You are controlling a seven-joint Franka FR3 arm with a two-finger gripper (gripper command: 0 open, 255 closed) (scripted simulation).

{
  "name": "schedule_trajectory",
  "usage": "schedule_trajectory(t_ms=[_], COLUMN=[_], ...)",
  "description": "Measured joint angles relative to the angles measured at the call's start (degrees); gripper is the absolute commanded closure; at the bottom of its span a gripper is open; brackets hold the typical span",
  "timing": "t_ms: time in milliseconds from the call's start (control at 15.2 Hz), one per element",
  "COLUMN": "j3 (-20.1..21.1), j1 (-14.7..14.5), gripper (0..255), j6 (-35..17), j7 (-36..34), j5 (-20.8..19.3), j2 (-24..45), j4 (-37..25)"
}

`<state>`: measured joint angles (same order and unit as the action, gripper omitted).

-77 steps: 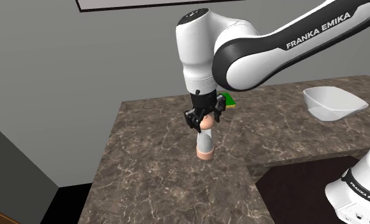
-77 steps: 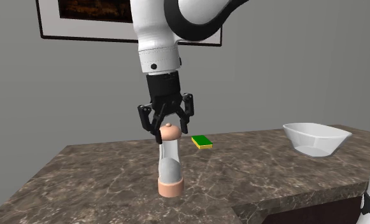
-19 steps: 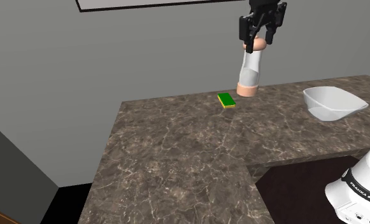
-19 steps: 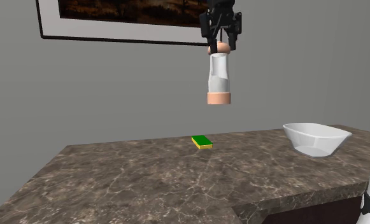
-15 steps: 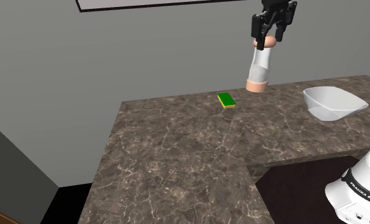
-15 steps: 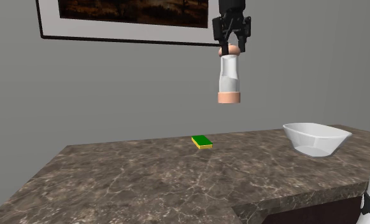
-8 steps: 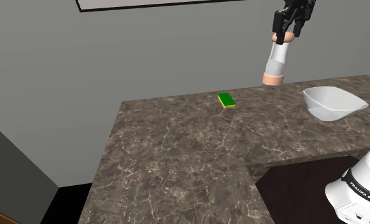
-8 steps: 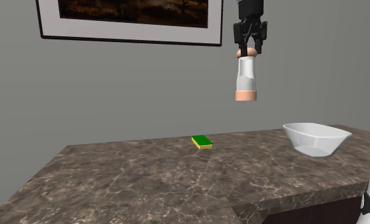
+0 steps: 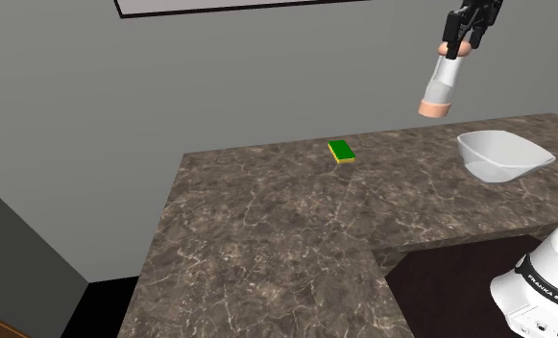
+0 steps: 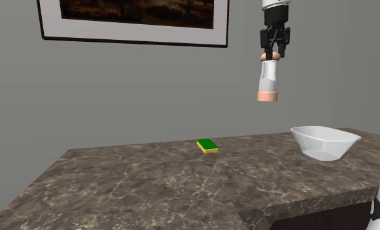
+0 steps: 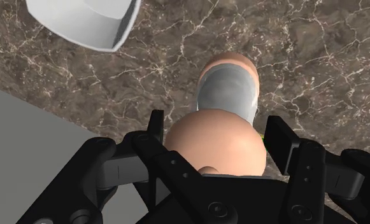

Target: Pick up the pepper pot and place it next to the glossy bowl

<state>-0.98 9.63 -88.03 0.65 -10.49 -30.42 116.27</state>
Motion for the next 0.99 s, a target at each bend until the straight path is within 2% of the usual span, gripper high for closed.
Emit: schedule_trajectory(t_ms=[594,990], j3=[-10.26,-16.65], j1=[3.58,5.35], gripper=[255,255], j6=[-3.1,-5.28], j7=[12.65,20.54], j5=[-3.83,-4.46], j2=[3.39,8.62], j4=[-2.88,-7.66])
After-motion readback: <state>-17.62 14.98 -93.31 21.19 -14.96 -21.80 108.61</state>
